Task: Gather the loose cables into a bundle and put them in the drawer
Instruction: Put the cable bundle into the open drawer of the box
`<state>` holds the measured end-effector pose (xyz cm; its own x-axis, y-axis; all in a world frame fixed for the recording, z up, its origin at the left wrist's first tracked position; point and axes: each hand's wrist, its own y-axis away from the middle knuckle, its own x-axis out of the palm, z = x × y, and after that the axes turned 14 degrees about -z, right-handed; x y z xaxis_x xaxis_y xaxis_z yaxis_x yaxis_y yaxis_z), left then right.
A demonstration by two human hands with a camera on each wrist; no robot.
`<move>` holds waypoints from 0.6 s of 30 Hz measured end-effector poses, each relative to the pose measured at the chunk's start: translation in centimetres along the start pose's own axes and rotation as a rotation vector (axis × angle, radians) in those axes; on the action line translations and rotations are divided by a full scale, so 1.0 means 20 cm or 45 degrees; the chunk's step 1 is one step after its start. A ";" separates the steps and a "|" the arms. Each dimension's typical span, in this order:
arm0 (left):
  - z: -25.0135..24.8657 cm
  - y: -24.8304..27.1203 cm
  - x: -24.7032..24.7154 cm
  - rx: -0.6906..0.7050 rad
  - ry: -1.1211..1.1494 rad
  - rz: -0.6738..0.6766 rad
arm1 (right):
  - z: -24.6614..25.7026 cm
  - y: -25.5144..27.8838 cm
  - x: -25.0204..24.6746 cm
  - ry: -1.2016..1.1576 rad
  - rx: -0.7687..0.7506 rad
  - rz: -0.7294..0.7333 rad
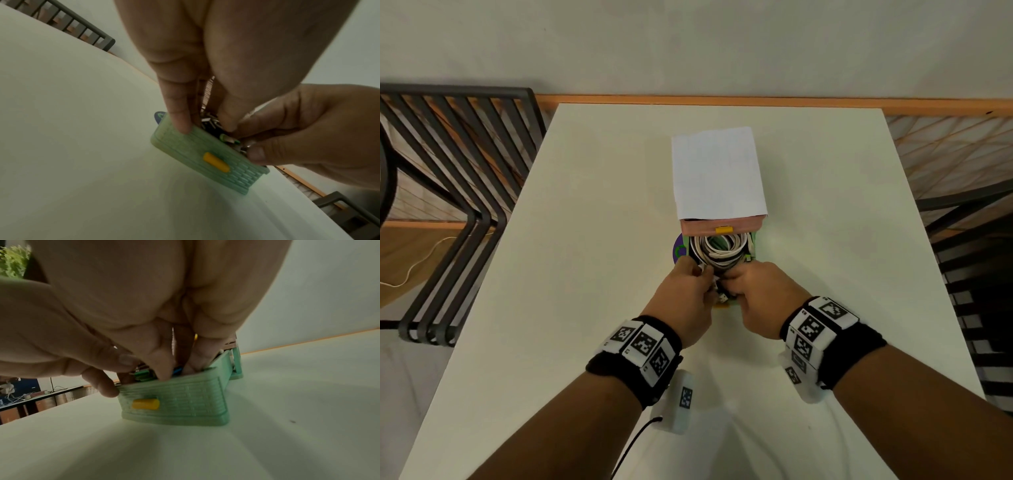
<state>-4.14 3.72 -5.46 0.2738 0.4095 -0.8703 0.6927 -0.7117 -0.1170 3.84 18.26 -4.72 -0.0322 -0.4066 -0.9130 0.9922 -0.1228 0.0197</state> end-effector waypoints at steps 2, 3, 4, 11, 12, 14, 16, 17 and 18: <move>0.02 -0.01 0.02 0.011 -0.052 -0.004 | -0.01 0.00 -0.01 0.022 0.084 0.000; 0.03 -0.01 0.03 0.016 -0.085 -0.015 | -0.02 0.00 0.00 0.040 0.116 0.001; 0.04 -0.01 0.04 0.022 -0.115 -0.011 | -0.03 -0.01 0.00 0.049 0.138 0.005; -0.05 -0.01 0.00 -0.076 -0.269 0.053 | 0.02 -0.04 0.02 0.288 0.181 0.035; -0.05 -0.01 0.00 -0.080 -0.293 0.065 | 0.02 -0.04 0.02 0.314 0.167 0.029; -0.05 -0.02 0.00 -0.092 -0.303 0.044 | 0.00 -0.03 0.03 0.341 0.153 0.037; -0.06 -0.04 0.01 -0.107 -0.283 -0.002 | -0.03 -0.03 0.04 0.298 0.167 0.037; -0.08 -0.05 0.01 -0.113 -0.282 -0.011 | -0.03 -0.03 0.04 0.263 0.170 0.032; -0.09 -0.06 0.01 -0.127 -0.284 -0.008 | -0.03 -0.02 0.04 0.203 0.174 0.018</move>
<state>-3.73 5.65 -4.76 0.1224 0.2696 -0.9552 0.7593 -0.6452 -0.0848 3.51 18.48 -5.74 0.0119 -0.2618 -0.9651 0.9665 -0.2445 0.0783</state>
